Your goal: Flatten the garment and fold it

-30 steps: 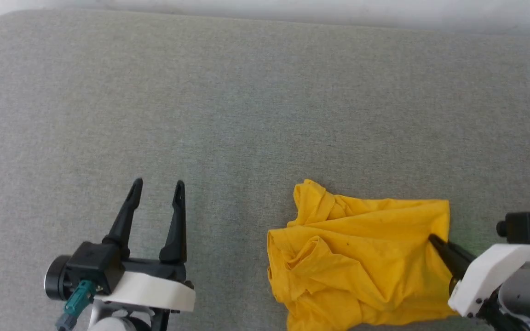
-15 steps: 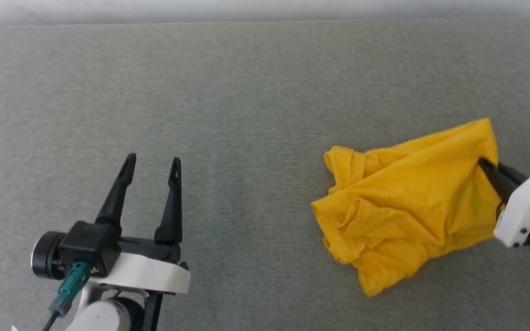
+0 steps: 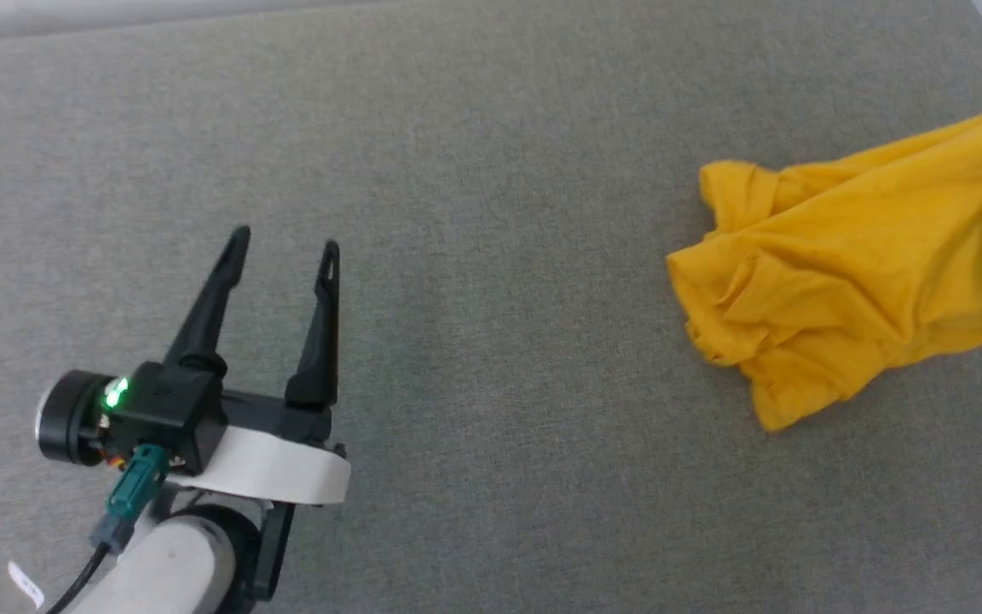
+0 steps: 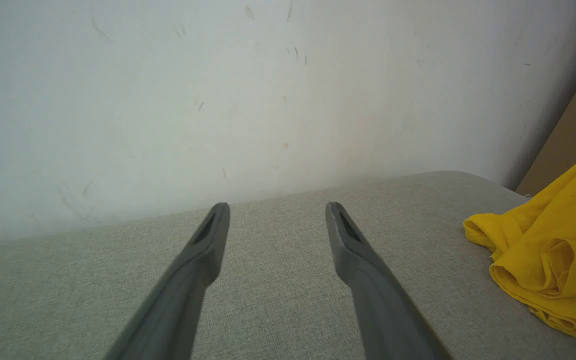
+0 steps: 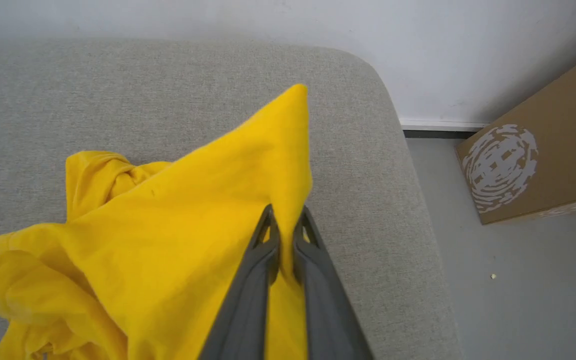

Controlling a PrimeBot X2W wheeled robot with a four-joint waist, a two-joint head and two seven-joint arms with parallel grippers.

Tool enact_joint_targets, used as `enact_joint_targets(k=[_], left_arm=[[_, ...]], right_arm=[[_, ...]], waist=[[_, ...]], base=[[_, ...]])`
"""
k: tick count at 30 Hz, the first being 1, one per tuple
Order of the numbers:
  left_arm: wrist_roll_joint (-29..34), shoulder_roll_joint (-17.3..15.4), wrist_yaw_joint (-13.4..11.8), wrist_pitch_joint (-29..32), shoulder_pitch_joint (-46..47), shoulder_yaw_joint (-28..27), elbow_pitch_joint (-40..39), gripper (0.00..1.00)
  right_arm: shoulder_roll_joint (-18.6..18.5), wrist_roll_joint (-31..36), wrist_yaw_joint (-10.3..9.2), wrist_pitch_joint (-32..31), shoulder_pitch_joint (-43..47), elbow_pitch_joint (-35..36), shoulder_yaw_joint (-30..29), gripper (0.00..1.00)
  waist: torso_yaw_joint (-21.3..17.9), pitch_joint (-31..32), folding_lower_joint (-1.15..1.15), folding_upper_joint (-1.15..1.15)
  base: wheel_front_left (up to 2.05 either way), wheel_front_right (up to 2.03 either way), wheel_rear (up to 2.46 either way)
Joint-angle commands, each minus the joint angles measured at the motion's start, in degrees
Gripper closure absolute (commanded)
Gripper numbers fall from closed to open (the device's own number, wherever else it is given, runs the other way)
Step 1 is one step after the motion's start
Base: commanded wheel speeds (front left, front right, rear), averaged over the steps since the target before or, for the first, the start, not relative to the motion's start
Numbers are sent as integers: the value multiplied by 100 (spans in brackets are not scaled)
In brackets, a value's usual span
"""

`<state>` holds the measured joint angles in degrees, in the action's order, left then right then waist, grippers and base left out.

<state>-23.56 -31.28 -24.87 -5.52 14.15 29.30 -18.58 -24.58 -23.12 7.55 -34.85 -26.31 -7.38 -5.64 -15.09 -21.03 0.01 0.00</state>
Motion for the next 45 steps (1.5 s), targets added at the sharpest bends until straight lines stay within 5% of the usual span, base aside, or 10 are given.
enact_joint_targets(k=[1,13,26,27,29,45], left_arm=[[89,-58,-56,8,142,-20,-53,0],[697,-240,-140,341,741,99,-337,0],[1337,-230,-238,-137,1120,214,-365,0],[1337,-226,-230,-180,1129,215,-365,0],[1358,-189,-296,-332,1148,159,-379,0],[671,78,-297,-623,829,-16,-107,0]], right_arm=[[-79,49,-6,80,-192,-87,-35,100],[-783,556,-6,817,-1018,-1370,-549,100],[-884,950,-6,1499,-1421,-2413,-853,99],[-882,966,-6,1530,-1449,-2462,-860,74],[-876,1005,-6,1595,-1499,-2541,-852,0],[-806,901,-6,1829,-1467,-2798,-657,0]], waist=[[-196,-329,-1,0],[-143,-1279,-1,0],[58,-1728,-1,0],[64,-1742,-1,0],[73,-1766,-1,0],[146,-1211,-1,0]], base=[[0,0,0],[0,0,0],[0,0,0],[0,0,0],[0,0,0],[0,0,0]])
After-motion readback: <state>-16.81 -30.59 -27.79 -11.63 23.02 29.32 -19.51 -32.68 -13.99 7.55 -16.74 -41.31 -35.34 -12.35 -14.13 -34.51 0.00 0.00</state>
